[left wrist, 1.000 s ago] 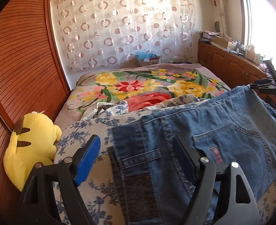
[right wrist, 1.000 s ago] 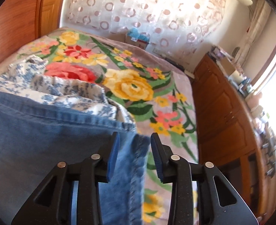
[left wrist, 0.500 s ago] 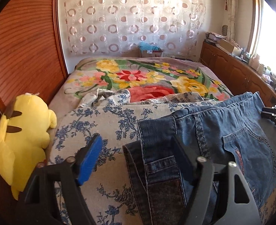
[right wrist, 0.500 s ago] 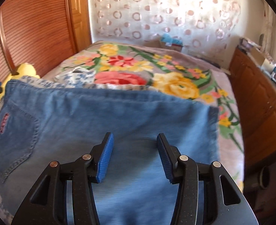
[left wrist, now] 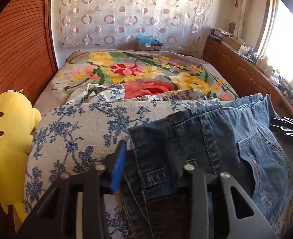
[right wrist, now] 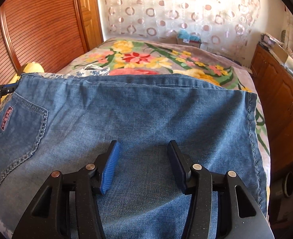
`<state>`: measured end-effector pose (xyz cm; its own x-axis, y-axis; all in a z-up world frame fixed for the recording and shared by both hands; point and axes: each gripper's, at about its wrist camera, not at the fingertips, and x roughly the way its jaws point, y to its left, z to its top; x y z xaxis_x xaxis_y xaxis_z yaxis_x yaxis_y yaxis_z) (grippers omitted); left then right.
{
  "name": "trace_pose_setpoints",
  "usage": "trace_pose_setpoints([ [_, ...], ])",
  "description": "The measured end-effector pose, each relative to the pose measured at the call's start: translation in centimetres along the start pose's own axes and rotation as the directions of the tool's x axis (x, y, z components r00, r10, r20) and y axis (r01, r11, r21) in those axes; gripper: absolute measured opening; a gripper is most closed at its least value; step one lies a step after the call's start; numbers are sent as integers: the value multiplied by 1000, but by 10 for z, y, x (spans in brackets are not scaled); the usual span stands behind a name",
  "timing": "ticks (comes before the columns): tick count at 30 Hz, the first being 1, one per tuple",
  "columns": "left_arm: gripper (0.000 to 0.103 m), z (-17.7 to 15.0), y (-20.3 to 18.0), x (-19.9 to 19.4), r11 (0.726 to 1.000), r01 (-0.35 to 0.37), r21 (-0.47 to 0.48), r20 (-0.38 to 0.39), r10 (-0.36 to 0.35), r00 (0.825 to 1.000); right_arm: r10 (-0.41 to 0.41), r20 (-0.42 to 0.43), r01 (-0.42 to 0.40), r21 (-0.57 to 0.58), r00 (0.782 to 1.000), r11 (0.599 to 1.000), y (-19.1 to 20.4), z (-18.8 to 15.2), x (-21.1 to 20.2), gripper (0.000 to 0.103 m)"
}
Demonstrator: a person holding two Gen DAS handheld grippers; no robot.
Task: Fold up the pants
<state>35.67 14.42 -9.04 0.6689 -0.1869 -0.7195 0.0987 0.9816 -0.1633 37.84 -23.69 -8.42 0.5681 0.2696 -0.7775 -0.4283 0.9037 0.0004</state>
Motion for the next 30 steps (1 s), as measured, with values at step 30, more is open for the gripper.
trace_pose_setpoints([
  [30,14,-11,-4,-85,983,-186,6,144,183,973,-35,50,34,34,998,999,-11,-34,-75,52],
])
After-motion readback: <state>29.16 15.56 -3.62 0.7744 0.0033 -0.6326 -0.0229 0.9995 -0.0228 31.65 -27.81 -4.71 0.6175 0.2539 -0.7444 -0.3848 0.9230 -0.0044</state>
